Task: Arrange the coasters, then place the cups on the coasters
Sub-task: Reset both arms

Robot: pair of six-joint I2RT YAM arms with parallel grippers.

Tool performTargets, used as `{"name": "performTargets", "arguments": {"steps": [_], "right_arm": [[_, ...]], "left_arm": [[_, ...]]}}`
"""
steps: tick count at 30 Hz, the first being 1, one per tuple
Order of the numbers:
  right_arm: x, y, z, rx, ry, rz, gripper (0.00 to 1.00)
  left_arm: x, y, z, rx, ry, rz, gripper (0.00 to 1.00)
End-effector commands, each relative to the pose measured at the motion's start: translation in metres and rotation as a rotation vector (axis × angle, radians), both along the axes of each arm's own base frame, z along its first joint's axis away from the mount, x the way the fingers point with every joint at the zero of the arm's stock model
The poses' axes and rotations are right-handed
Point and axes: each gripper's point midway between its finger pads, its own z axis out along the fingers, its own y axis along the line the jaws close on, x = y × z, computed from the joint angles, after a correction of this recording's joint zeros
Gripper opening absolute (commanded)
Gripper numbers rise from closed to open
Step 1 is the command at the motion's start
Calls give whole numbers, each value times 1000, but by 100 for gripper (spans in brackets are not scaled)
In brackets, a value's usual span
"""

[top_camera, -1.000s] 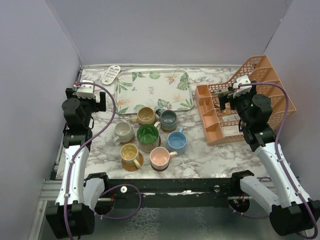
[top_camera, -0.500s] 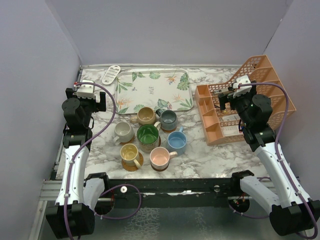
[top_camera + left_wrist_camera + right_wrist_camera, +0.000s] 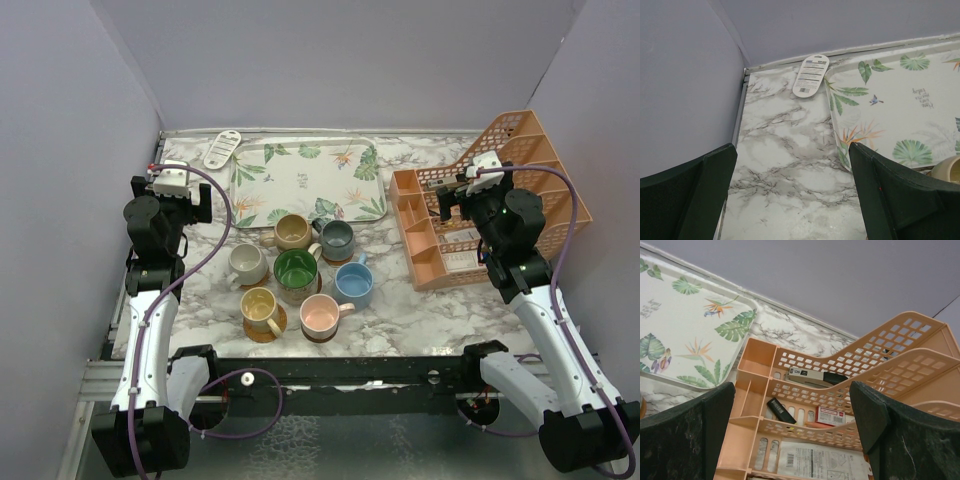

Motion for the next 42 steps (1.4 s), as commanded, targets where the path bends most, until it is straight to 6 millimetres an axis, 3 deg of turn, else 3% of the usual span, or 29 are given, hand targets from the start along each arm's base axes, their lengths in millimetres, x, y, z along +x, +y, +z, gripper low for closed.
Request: {"name": "performTargets", "arguments": {"steps": [1,7,12,17,22,26,31,32,36,42], "right_arm": [[-3,-1,1,-6,-7,9,100],[-3,-1,1,-4,-6,4,100],[1,-18,6,16,-31,-98,100],[-3,-1,1,5,-3,6,100],[0,-13,4,19,-22,-67,100],[-3,-1,2,12,-2,7,100],[3,-39,9,38,-52,-215,100],[2,-37,10,37,-50,-200,100],[-4,3,0,14,9,34,100],[-2,-6,2,20,-5,-18,100]], "left_arm": [[-1,-2,13,4,-29,-17,99],[0,-1,10,2,-22,-15,99],[0,-1,9,2,-21,-15,99],[0,-1,9,1,-21,-15,99],[0,-1,11,4,-25,-15,99],[0,-1,9,2,-22,-16,99],[-1,0,11,3,-26,-14,99],[-1,0,11,4,-26,-13,99],[-1,-1,10,3,-24,-16,99],[-1,0,11,5,-28,-14,99]]}}
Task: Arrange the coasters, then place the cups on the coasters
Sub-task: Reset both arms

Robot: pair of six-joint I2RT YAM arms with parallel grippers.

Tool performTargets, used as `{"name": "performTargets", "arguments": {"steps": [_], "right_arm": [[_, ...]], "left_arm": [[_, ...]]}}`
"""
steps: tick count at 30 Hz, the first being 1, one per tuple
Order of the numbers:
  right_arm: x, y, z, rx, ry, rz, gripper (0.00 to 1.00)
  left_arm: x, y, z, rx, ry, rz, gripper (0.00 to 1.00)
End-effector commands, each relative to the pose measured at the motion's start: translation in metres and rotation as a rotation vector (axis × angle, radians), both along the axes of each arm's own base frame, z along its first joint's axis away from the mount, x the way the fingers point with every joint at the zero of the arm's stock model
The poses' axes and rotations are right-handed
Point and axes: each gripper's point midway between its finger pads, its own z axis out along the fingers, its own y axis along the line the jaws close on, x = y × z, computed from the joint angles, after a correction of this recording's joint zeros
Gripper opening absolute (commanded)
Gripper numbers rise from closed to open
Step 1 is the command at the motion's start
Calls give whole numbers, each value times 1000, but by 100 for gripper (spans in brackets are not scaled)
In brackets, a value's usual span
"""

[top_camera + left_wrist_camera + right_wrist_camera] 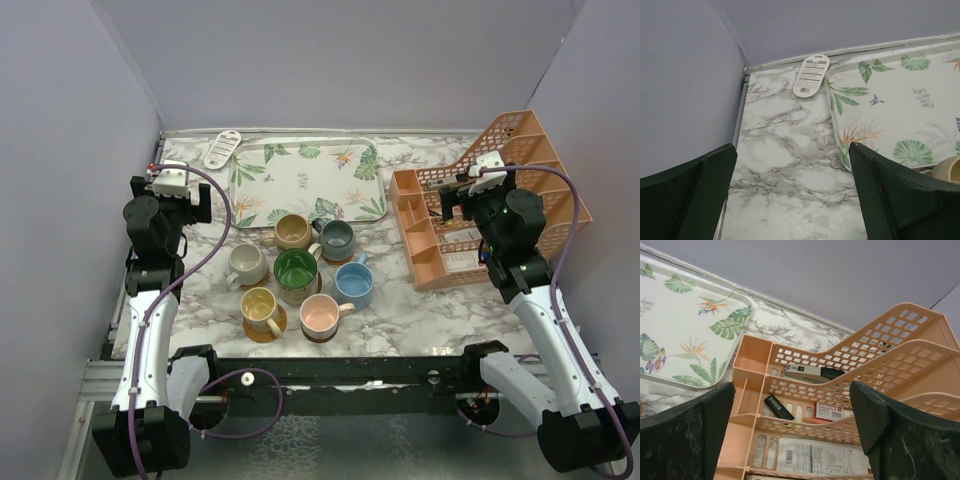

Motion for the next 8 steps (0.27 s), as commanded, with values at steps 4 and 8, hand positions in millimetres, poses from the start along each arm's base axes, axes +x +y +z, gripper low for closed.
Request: {"name": "performTargets", "arguments": {"steps": [4,8], "right_arm": [[-2,4,4,5,-7,29,99],[-3,6,4,-2,-6,39,98]], "left_arm": [[-1,-2,11,5,-27,-18,99],[-1,-2,11,5,-27,-17,99]]}}
